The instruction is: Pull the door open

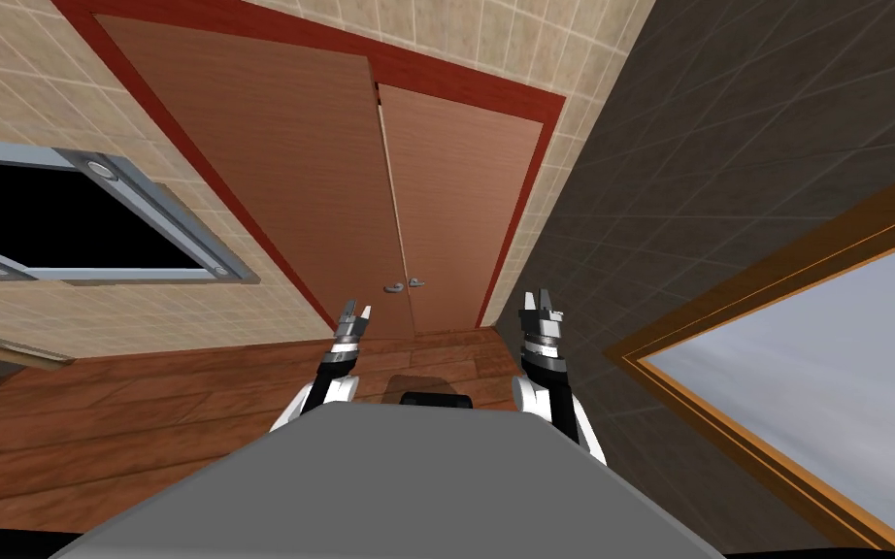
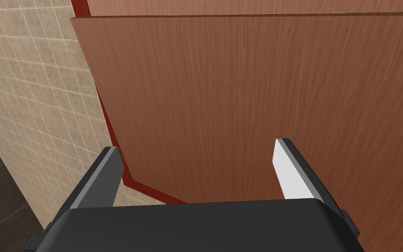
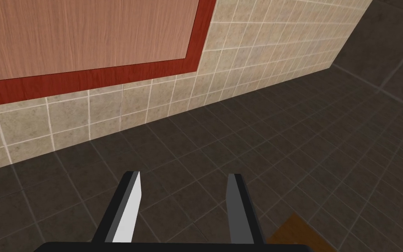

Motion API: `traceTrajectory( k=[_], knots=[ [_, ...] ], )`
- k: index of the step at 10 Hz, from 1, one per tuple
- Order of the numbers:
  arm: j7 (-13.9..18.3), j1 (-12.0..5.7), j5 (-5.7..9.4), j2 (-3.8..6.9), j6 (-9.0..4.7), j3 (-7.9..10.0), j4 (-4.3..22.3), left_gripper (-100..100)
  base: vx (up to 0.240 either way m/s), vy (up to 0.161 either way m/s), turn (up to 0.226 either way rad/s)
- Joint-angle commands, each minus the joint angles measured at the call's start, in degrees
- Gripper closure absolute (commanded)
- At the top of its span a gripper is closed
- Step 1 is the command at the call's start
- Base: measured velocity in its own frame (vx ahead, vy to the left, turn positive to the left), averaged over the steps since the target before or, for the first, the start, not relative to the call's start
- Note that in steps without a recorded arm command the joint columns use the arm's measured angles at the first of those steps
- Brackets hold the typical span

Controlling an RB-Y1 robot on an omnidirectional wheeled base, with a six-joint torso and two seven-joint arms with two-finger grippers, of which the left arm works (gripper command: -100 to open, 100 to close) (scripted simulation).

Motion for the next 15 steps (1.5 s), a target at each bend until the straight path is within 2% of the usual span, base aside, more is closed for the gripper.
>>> traceTrajectory(
  k=[1,8,9,15],
  knots=[
    [0.1,-0.57,0.14,0.25,-0.49,0.21,2.9,-100,0.103,0.023,-0.039],
    [0.5,-2.62,0.91,1.63,-2.17,1.29,14.2,-100,0.101,0.014,-0.040],
    [0.5,-2.62,0.91,1.63,-2.17,1.29,14.3,-100,0.060,0.013,-0.016],
    [0.9,-4.31,1.54,2.72,-3.54,2.17,23.5,-100,0.081,0.014,-0.037]
  ],
)
